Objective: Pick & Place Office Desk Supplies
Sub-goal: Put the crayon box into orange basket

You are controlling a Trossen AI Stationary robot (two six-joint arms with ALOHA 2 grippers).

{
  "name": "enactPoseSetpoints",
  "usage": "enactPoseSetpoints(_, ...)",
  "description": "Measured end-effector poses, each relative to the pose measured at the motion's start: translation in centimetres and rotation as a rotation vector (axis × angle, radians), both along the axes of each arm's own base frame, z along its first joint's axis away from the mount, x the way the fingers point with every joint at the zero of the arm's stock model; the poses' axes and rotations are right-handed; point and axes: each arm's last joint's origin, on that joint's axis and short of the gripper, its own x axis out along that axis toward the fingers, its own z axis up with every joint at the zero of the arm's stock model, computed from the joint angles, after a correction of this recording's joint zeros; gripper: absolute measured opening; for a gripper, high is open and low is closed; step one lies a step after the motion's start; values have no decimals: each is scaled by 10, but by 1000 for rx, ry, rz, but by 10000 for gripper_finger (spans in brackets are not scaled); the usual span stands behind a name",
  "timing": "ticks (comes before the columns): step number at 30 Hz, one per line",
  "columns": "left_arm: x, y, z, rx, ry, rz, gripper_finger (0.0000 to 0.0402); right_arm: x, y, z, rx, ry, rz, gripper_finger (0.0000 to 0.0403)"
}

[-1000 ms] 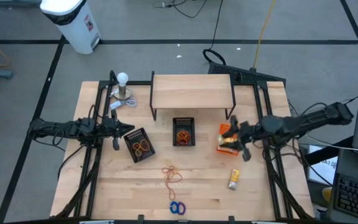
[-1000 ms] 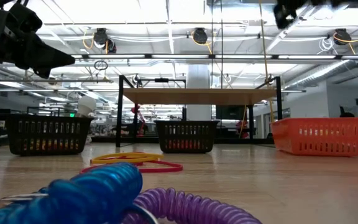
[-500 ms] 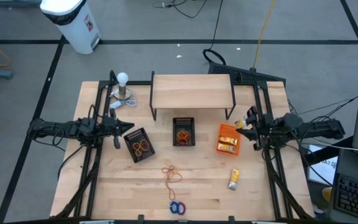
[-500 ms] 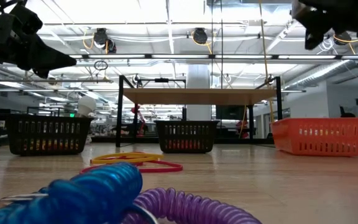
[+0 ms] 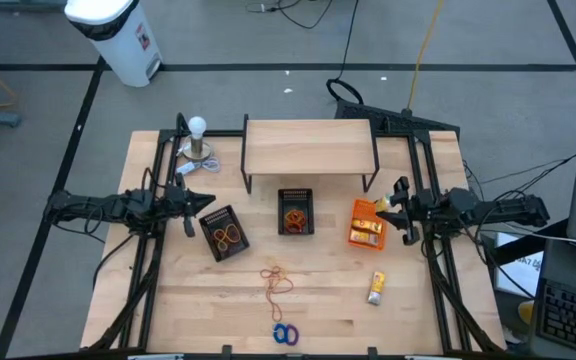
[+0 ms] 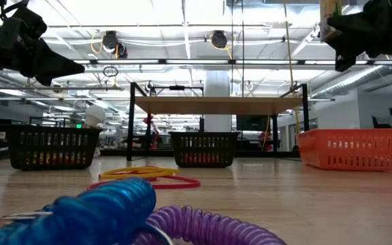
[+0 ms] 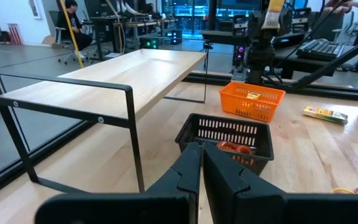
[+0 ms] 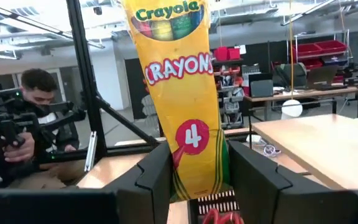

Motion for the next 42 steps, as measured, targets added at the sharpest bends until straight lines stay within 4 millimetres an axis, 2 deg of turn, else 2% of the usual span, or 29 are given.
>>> enactPoseSetpoints(3, 0, 0, 0, 11, 3, 0, 21, 2, 0, -10, -2, 15, 0, 130)
enactPoseSetpoints(7, 0, 0, 0, 18, 5, 0, 21, 0, 0, -3, 26, -78, 5, 130)
enactPoseSetpoints(16, 0, 0, 0, 8, 2, 1, 21, 1, 0, -3, 27, -82, 4, 130)
enactPoseSetpoints(18, 0, 0, 0, -1, 0, 2, 21, 1, 0, -3, -1, -69, -6, 130)
enactPoseSetpoints(20, 0, 0, 0, -2, -1, 2, 21, 3, 0, -4, -42, 19, -28, 130)
enactPoseSetpoints(21, 0, 0, 0, -3, -1, 2, 21, 2, -1, 4, -55, 53, -46, 130)
enactPoseSetpoints(24, 0, 0, 0, -8, -3, 2, 21, -4, -4, 51, -65, 92, -122, 130)
enactPoseSetpoints(26, 0, 0, 0, -9, -2, 2, 21, -4, -5, 72, -60, 220, -175, 130)
enactPoseSetpoints(30, 0, 0, 0, -6, -2, 1, 21, 11, -6, 102, -30, 532, -262, 130)
enactPoseSetpoints(32, 0, 0, 0, -4, -1, 3, 21, 20, -6, 110, 4, 697, -299, 130)
enactPoseSetpoints(37, 0, 0, 0, -2, 0, 8, 21, 51, -3, 109, 72, 1069, -381, 130)
enactPoseSetpoints(39, 0, 0, 0, -3, -1, 9, 21, 60, -2, 107, 125, 1138, -421, 130)
enactPoseSetpoints(42, 0, 0, 0, -2, -1, 9, 21, 74, 0, 94, 178, 1252, -420, 130)
